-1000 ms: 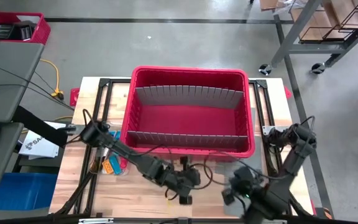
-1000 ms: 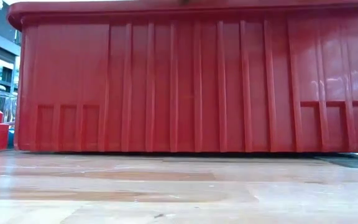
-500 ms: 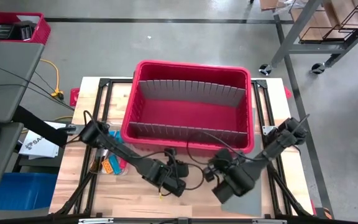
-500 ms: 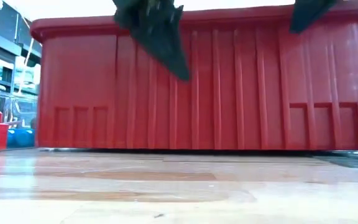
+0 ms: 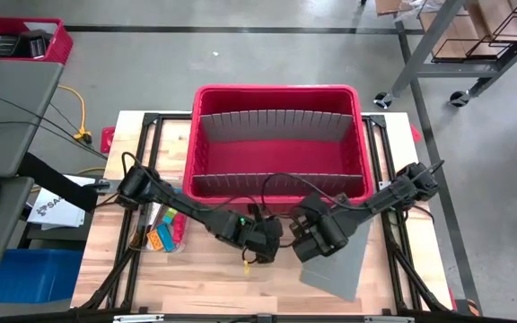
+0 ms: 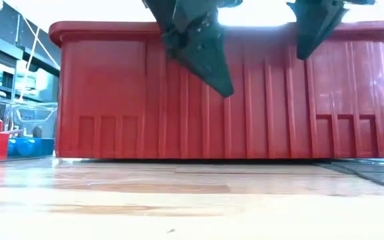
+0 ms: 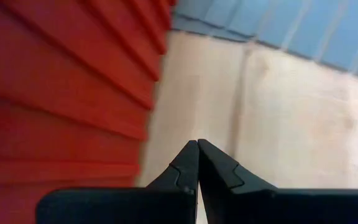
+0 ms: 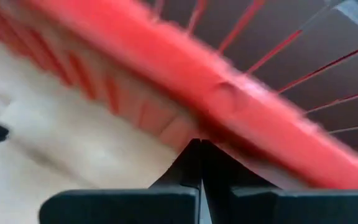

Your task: Sort Items/Unsort Items

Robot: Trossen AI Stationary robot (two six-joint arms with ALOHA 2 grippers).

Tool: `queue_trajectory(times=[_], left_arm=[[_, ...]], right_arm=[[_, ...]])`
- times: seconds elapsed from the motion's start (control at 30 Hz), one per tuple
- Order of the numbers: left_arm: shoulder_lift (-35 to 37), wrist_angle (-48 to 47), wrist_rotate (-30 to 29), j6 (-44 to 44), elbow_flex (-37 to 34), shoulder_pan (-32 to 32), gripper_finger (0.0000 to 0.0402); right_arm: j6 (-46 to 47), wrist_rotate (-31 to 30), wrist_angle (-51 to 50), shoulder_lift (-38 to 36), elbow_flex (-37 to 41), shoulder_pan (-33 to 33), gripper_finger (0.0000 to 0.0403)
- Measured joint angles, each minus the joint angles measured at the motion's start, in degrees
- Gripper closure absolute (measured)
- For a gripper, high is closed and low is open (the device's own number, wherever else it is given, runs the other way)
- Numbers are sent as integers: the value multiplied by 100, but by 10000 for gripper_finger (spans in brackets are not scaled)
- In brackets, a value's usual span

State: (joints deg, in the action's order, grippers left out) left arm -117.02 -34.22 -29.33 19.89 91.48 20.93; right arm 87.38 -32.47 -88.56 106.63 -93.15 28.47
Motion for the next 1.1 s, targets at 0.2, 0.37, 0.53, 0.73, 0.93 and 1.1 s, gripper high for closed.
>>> queue_trajectory(times=[0.2, 0.37, 0.53, 0.73, 0.93, 1.1], left_arm=[[141, -65, 483, -69, 4, 99, 401], [278, 565, 976, -491, 11, 618, 401], [180, 1996, 1125, -800, -213, 964, 401], [154, 2105, 907, -14, -471, 983, 401], [147, 1931, 901, 219, -474, 983, 401], [156, 1918, 1205, 925, -474, 1114, 401]], right_arm=[[-677, 766, 1224, -310, -17, 523, 403], [-539, 1748, 1698, -448, -32, 1589, 403], [1324, 2170, 1680, -431, 384, 2715, 403], [3514, 2080, 2489, -425, 1661, 3234, 403], [3581, 2155, 2760, -421, 2506, 2660, 403], [3519, 2098, 2457, -453, 2748, 2307, 403]])
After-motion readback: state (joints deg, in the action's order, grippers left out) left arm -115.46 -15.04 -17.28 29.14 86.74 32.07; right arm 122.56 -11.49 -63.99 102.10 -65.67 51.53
